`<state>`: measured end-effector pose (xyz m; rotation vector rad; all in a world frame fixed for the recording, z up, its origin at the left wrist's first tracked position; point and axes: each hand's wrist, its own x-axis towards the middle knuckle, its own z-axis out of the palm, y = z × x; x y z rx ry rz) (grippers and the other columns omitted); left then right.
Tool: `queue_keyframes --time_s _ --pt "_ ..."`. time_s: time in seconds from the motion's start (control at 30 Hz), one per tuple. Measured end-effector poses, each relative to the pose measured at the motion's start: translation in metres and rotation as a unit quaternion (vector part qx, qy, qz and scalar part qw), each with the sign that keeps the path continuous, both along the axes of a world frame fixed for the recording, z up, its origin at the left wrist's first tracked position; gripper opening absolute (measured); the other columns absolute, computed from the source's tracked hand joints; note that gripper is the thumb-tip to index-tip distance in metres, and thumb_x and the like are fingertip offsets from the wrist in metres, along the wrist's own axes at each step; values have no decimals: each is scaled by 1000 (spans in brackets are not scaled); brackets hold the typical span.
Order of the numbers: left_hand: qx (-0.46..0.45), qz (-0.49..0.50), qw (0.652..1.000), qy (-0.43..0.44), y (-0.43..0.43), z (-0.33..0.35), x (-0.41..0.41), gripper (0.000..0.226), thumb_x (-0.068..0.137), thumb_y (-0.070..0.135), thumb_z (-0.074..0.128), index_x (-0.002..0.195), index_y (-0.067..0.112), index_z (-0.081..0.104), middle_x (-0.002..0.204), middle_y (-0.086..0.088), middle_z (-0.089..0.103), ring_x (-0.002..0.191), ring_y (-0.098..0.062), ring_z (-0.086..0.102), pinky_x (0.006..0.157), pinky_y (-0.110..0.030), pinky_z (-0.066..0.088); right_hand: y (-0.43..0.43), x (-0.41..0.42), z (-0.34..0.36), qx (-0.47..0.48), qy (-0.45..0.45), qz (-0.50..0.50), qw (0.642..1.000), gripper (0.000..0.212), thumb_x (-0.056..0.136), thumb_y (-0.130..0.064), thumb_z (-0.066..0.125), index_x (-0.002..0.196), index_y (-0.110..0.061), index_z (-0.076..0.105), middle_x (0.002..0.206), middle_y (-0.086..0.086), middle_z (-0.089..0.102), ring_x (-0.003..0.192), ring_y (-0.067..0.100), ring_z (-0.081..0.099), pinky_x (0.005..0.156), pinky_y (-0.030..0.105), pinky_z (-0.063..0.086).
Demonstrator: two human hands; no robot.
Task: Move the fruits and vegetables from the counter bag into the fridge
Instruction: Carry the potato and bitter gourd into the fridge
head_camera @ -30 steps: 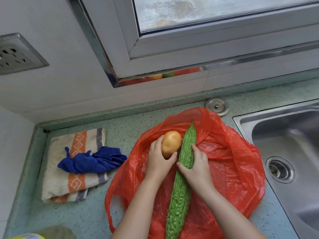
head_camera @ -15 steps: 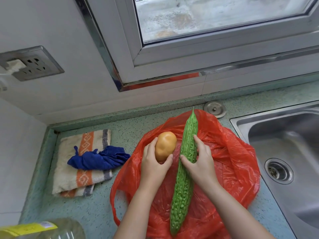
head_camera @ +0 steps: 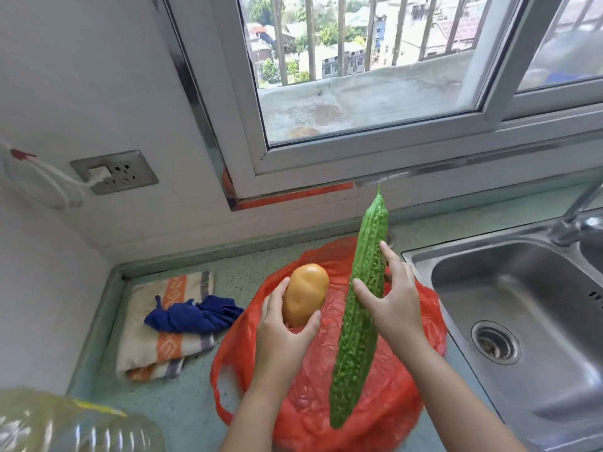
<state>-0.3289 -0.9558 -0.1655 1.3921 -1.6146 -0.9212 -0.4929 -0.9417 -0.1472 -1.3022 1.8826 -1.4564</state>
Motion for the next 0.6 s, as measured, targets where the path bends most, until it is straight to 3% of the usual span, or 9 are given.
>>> queue_keyframes --time_s 0.13,0.3,0.4,0.5,0.6 --pt "-28 -23 999 4 22 22 -7 62 74 23 74 122 41 38 123 8 47 111 -7 49 93 -29 46 29 -13 21 -15 2 -13 1000 69 77 -13 70 137 -24 36 117 -3 40 108 10 42 92 19 32" --pt "-48 -52 997 21 44 35 -18 63 73 25 75 126 34 41 121 7 50 106 -6 52 85 -23 48 69 -28 30 -13 24 -22 999 70 76 -13 71 136 -27 38 114 -4 42 105 8 44 91 23 34" --pt "-45 -85 995 37 60 34 -32 61 71 25 77 119 41 42 116 14 50 102 0 52 77 -13 47 95 -35 32 -14 19 -27 999 69 76 -13 71 132 -33 37 118 -4 43 107 6 46 96 25 36" --pt "-31 -121 991 45 75 28 -49 62 69 25 79 116 44 44 115 12 53 100 -4 55 78 -19 50 124 -45 34 -18 40 -54 998 69 75 -11 73 128 -36 37 114 -6 44 98 -7 47 89 9 36" --pt "-10 -150 987 52 91 19 -69 63 69 25 80 123 33 48 115 4 57 99 -11 58 79 -25 51 155 -58 32 -11 48 -78 996 68 75 -11 73 131 -31 40 114 -8 45 96 -22 43 78 -4 31"
